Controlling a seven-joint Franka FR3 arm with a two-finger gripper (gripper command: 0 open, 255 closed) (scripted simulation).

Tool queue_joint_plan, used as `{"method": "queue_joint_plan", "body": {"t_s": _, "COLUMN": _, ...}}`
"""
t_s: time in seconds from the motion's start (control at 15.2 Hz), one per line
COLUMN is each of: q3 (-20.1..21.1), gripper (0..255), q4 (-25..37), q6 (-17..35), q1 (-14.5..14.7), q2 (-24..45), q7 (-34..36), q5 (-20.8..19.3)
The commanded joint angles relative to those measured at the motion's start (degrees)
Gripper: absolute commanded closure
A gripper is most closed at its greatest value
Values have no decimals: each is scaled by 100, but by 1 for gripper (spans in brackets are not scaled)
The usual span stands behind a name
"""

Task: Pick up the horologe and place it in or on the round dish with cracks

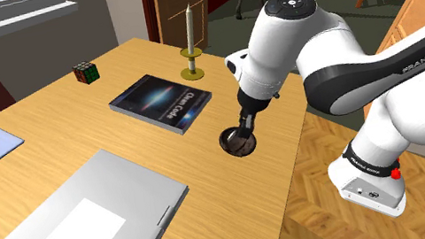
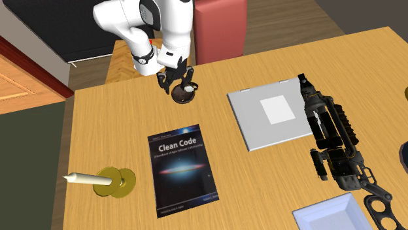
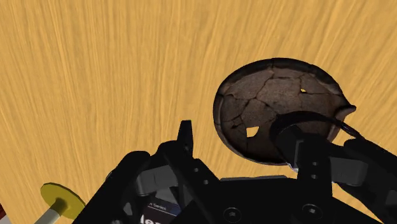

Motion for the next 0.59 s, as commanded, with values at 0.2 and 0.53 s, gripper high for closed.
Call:
{"method": "queue_joint_plan", "body": {"t_s": 0.2, "q3": 0, "gripper": 0, "q4": 0, "q6": 0, "q1": 0, "q2": 0, "q7": 0, "q5": 0}}
{"method": "queue_joint_plan", "body": {"t_s": 0.53, "q3": -99, "gripper": 0, "q4": 401, "q6": -903, "q1": 221, "q2": -503, "q7": -146, "q5": 212}}
